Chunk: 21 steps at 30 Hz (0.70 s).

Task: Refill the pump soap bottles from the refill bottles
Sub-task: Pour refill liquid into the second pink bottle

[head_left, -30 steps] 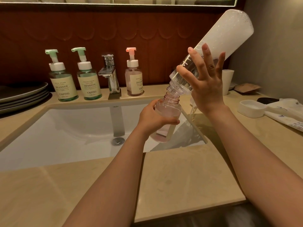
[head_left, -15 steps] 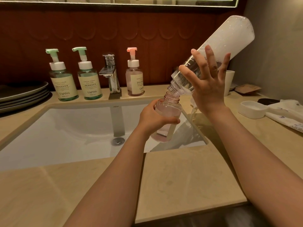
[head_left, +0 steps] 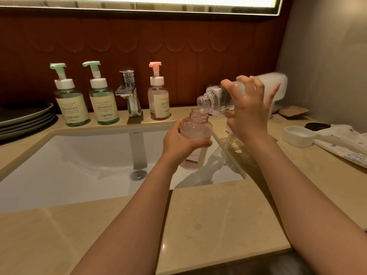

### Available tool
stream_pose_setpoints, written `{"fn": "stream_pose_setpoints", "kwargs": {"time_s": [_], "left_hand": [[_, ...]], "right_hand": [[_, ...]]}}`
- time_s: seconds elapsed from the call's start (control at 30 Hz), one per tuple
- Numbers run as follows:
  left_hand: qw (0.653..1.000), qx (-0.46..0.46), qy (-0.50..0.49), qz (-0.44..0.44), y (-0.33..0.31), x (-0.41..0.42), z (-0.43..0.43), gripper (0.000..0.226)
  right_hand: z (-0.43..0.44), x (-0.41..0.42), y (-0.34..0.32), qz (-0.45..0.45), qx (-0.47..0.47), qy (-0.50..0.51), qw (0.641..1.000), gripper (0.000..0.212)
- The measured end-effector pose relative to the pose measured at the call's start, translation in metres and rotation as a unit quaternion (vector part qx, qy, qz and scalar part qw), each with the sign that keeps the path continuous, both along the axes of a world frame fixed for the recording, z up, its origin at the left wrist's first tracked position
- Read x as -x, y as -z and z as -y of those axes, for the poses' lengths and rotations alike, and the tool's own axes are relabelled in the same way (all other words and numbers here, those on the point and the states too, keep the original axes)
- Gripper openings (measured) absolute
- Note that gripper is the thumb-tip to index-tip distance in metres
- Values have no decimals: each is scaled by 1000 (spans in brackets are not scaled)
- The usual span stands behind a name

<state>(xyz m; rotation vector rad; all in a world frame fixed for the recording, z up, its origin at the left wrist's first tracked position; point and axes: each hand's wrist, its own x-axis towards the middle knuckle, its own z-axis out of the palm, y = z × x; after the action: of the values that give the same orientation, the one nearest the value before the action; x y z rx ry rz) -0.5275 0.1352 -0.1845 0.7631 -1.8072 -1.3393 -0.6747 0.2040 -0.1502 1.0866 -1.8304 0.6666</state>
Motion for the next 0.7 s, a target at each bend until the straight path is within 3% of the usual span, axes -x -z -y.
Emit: {"fn": "stream_pose_setpoints", "kwargs": {"time_s": [0.27, 0.4, 0.7], "left_hand": [[999, 12, -27, -34, -10, 6, -6, 89], [998, 0, -32, -52, -18, 12, -6, 88], [994, -38, -62, -86, -25, 40, -10, 91]], "right_hand": [[-11, 3, -5, 111, -16, -16, 994, 73], [-20, 13, -9, 190, 31, -25, 981, 78], [-26, 47, -3, 377, 157, -8, 913, 72]]}}
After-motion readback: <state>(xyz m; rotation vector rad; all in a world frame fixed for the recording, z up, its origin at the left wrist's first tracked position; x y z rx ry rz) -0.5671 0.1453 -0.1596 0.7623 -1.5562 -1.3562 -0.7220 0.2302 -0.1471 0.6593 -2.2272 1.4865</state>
